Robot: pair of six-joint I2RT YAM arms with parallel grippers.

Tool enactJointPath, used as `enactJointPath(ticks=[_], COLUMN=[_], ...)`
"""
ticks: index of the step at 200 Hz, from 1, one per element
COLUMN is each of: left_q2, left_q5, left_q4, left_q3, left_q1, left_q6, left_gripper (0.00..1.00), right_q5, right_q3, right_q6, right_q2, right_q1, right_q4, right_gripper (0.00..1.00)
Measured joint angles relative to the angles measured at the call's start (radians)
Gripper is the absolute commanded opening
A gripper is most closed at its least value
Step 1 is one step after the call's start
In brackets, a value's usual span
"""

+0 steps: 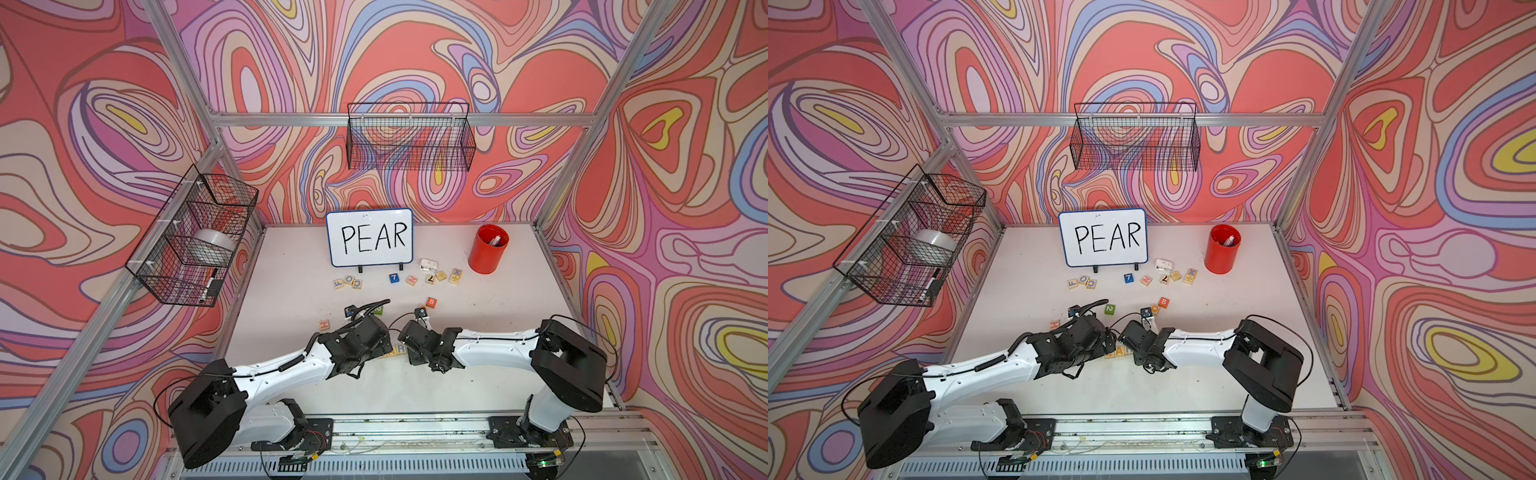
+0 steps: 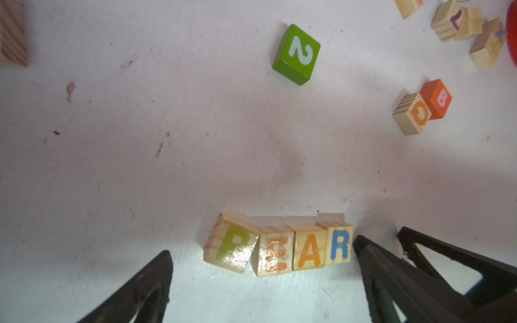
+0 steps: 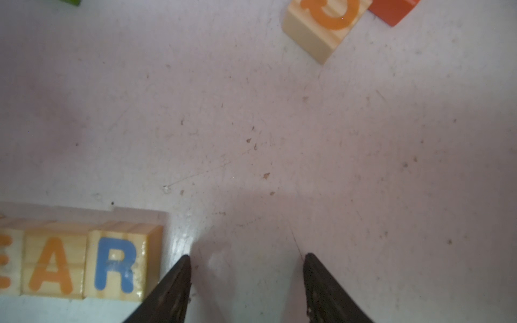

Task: Spell the uppercase word “pear” with letter blocks
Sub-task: Adjust the letter blocks at the center of the board.

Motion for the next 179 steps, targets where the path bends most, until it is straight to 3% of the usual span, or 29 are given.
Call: enactJointPath(ticks=[50, 179], left_q2=[0.084, 0.125], left_q5=[0.044, 0.109], left_q4=[0.051, 0.137], left_q3=[0.004, 0.003], left_q1=[0.012, 0.014], left_q6=[0.045, 0.042], left_gripper=[1.00, 1.00], right_q5=[0.000, -0.001], right_q3=[0.014, 0.032], right_q6=[0.000, 0.000], right_q2=[0.012, 0.034], right_q1=[0.000, 0.000], right_q4=[0.004, 0.018], right_gripper=[0.66, 0.66])
